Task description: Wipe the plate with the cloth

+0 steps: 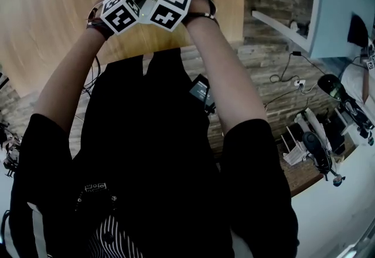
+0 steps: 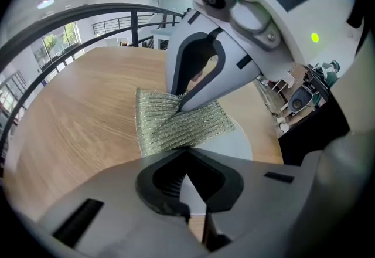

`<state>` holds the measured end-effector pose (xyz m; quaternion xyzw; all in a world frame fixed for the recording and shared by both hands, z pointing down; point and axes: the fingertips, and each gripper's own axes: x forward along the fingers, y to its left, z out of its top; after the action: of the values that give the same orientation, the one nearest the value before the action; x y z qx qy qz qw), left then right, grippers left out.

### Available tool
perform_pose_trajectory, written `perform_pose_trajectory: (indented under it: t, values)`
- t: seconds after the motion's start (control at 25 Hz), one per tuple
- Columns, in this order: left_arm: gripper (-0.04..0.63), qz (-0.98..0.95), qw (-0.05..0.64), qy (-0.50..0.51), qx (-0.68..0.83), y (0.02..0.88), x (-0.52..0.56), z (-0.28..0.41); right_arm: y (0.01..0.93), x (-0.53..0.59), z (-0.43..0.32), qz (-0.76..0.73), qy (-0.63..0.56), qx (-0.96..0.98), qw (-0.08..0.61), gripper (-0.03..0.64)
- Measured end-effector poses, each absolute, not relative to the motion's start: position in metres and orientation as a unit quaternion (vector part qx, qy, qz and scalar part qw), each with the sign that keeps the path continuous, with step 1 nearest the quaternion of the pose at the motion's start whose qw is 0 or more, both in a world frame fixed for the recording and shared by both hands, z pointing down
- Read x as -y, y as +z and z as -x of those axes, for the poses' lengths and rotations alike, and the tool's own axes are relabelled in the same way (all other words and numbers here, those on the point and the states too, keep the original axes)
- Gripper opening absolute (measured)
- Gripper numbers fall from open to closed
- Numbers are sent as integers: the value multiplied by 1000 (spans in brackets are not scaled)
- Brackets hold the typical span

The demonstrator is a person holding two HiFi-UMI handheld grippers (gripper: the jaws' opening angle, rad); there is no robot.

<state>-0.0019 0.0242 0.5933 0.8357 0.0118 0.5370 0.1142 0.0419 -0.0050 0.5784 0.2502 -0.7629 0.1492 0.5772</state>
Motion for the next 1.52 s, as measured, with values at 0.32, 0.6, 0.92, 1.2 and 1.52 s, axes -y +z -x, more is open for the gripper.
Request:
perform_pose_trajectory:
  t: [0.32,0.6,0.92,1.2,1.52]
  values:
    - [-5,-838,112,534,-14,594,-27,4,583,-65,-26,-316,368,749,452,41]
    - [-5,-839,106,534,-20,594,-26,-1,585,-13,-45,-199,148,743,622,43]
    - [-5,-835,112,539,-22,595,-15,-3,581,-12,-46,-223,208,794,526,41]
    - [-5,-833,115,541,-7,594,-24,5,584,-64,-26,-335,479,724,367,41]
    - [-5,-828,105,550,0,594,-27,10,579,-65,-42,-316,579,699,277,43]
